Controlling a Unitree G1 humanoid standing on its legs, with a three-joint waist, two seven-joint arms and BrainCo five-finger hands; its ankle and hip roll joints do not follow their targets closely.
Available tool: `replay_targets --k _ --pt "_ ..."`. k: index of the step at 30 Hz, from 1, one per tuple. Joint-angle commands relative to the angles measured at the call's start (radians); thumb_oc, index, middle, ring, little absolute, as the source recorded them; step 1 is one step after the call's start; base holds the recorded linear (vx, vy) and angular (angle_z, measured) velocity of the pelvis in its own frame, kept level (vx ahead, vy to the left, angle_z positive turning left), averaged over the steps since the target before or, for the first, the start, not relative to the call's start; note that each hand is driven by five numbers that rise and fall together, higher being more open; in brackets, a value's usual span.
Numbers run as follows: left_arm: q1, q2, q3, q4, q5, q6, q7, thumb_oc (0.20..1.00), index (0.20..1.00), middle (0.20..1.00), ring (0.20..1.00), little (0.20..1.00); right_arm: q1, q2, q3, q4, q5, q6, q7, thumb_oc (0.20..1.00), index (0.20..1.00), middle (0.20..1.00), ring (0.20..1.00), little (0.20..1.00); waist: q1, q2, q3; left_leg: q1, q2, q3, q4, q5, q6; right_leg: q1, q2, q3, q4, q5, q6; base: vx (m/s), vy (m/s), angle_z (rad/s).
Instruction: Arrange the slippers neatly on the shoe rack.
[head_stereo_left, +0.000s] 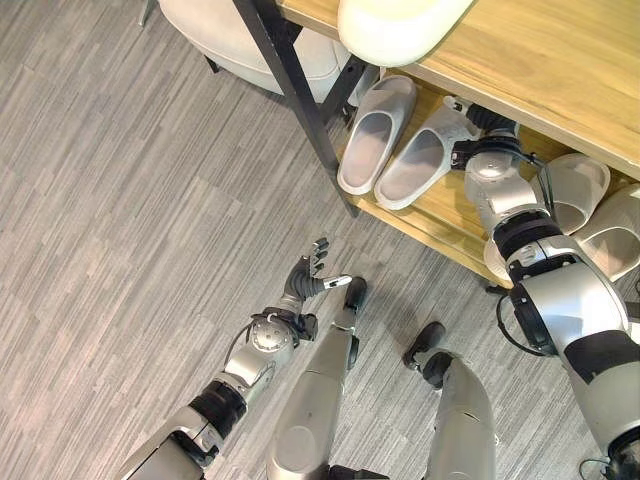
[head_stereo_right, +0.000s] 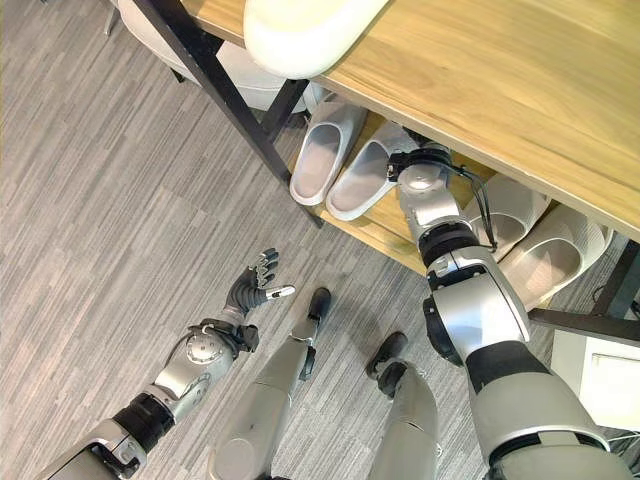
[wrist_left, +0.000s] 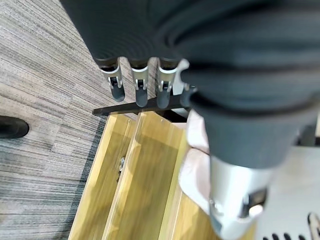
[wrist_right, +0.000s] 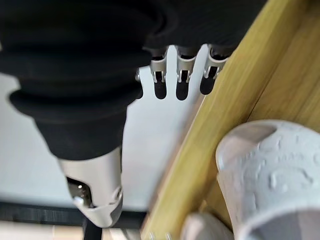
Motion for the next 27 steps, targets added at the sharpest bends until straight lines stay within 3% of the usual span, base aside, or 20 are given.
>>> replay_targets --k 1,4,7,11,18,27 --pt "-0.017 0.001 -0.013 -0.024 -0.014 -0.04 0.009 1.0 1.0 1.0 1.0 1.0 -0.011 -0.029 0.011 -0.025 -0.017 -0.041 -0.049 1.0 1.0 1.0 1.0 1.0 0.002 0.008 0.005 0.011 0.021 0.0 0.107 -0.149 -0.017 0.086 -0.002 0.065 -0.113 0.041 0.127 -0.02 0.016 -0.03" --pt "-0.03 -0.011 -0.014 -0.027 -0.009 -0.031 0.035 1.0 1.0 1.0 1.0 1.0 0.001 0.053 -0.016 0.005 0.022 -0.034 -0.055 1.0 1.0 1.0 1.0 1.0 -0.01 0.002 0.008 0.005 0.027 0.003 0.105 -0.147 -0.017 0.082 0.006 0.064 -0.125 0.046 0.127 -0.01 -0.006 -0.04" --pt "-0.031 -0.01 -0.019 -0.037 -0.009 -0.03 0.038 1.0 1.0 1.0 1.0 1.0 -0.009 0.064 -0.027 0.03 0.054 -0.033 -0.04 1.0 1.0 1.0 1.0 1.0 -0.007 0.003 0.011 -0.004 0.026 -0.002 0.105 -0.145 -0.019 0.081 0.004 0.056 -0.127 0.048 0.129 -0.01 -0.029 -0.09" --pt "-0.023 0.004 -0.033 -0.045 -0.009 -0.033 0.02 1.0 1.0 1.0 1.0 1.0 -0.024 0.039 -0.053 0.05 0.174 -0.055 0.022 1.0 1.0 1.0 1.0 1.0 0.028 0.016 0.019 -0.022 0.012 -0.024 0.102 -0.142 -0.021 0.09 -0.014 0.02 -0.126 0.044 0.139 0.03 -0.047 0.19" --pt "-0.024 0.009 -0.036 -0.041 -0.02 -0.036 0.012 1.0 1.0 1.0 1.0 1.0 -0.08 0.022 -0.083 0.085 0.271 -0.071 0.045 1.0 1.0 1.0 1.0 1.0 0.07 0.029 0.022 -0.036 -0.007 -0.038 0.107 -0.146 -0.014 0.088 -0.029 0.0 -0.11 0.037 0.148 0.04 0.001 0.17" --pt "-0.035 -0.002 -0.04 -0.019 -0.025 -0.036 0.005 1.0 1.0 1.0 1.0 1.0 -0.113 0.034 -0.065 0.083 0.324 -0.092 0.066 1.0 1.0 1.0 1.0 1.0 0.074 0.028 0.022 -0.02 -0.015 -0.03 0.116 -0.16 0.005 0.086 -0.032 0.027 -0.093 0.034 0.149 0.03 0.05 0.04"
